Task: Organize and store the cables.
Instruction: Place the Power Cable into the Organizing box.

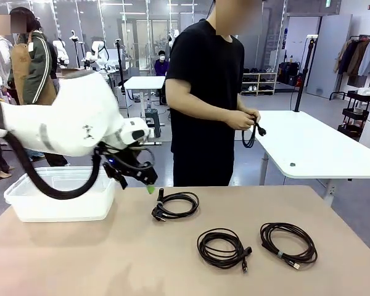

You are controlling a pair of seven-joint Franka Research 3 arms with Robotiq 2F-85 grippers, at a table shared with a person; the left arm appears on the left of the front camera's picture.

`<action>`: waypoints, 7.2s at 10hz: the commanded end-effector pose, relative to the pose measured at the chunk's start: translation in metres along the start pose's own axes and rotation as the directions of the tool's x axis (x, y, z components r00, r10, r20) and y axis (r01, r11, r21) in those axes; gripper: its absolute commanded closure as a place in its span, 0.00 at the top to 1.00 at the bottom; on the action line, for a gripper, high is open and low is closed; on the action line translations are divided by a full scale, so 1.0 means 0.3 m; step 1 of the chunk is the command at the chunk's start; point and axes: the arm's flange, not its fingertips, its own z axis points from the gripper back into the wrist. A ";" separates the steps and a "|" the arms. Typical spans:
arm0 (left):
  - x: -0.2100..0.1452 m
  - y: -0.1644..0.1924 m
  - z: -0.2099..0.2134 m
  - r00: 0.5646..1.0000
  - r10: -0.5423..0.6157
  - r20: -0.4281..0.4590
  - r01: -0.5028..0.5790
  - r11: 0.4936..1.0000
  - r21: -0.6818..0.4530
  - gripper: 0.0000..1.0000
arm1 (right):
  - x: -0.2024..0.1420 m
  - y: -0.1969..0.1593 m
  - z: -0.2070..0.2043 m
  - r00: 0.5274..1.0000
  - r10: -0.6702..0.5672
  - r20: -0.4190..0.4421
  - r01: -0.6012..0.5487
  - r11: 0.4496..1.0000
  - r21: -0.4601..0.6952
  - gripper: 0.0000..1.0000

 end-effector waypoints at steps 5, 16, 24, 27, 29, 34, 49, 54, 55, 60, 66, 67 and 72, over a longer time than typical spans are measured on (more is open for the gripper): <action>0.348 -0.050 -0.351 0.930 0.282 -0.235 -0.258 0.957 0.129 1.00 | -0.005 -0.002 0.006 1.000 0.015 0.007 -0.015 1.000 0.008 1.00; 0.539 0.091 -0.713 0.826 0.433 -0.360 -0.389 0.901 0.191 1.00 | -0.005 -0.002 0.006 1.000 0.015 0.007 -0.015 1.000 0.008 1.00; 0.524 0.110 -0.695 0.832 0.452 -0.321 -0.405 0.891 0.206 0.00 | -0.005 -0.002 0.006 1.000 0.015 0.007 -0.015 1.000 0.008 1.00; 0.509 0.123 -0.659 0.835 0.457 -0.306 -0.413 0.889 0.200 0.00 | -0.005 -0.002 0.006 1.000 0.015 0.007 -0.015 1.000 0.008 1.00; 0.478 0.138 -0.544 0.853 0.439 -0.281 -0.407 0.898 0.166 0.00 | -0.005 -0.002 0.006 1.000 0.015 0.007 -0.015 1.000 0.008 1.00; 0.297 0.172 -0.084 0.914 0.281 -0.292 -0.266 0.960 0.090 0.00 | -0.005 -0.002 0.006 1.000 0.015 0.007 -0.015 1.000 0.008 1.00; 0.072 0.675 0.218 0.931 0.224 -0.289 -0.189 0.971 0.145 0.00 | -0.005 -0.002 0.006 1.000 0.015 0.007 -0.015 1.000 0.008 1.00; 0.130 0.827 0.194 0.956 0.137 -0.258 -0.104 0.985 0.139 0.17 | -0.005 -0.002 0.006 1.000 0.015 0.007 -0.015 1.000 0.008 1.00; 0.130 0.886 0.181 0.949 0.208 -0.237 -0.174 0.972 0.158 0.17 | -0.005 -0.002 0.006 1.000 0.015 0.007 -0.015 1.000 0.008 1.00; 0.182 1.113 0.049 0.919 0.318 -0.231 -0.289 0.945 0.154 0.17 | -0.005 -0.002 0.006 1.000 0.015 0.007 -0.015 1.000 0.008 1.00; 0.106 1.185 -0.183 0.886 0.379 -0.268 -0.345 0.924 0.166 0.17 | -0.005 -0.002 0.006 1.000 0.015 0.007 -0.015 1.000 0.008 1.00; 0.099 1.192 -0.198 0.881 0.388 -0.269 -0.356 0.920 0.161 0.17 | -0.005 -0.002 0.006 1.000 0.015 0.007 -0.015 1.000 0.008 1.00; 0.052 1.181 -0.144 0.893 0.366 -0.262 -0.340 0.930 0.139 1.00 | -0.005 -0.002 0.006 1.000 0.015 0.007 -0.015 1.000 0.008 1.00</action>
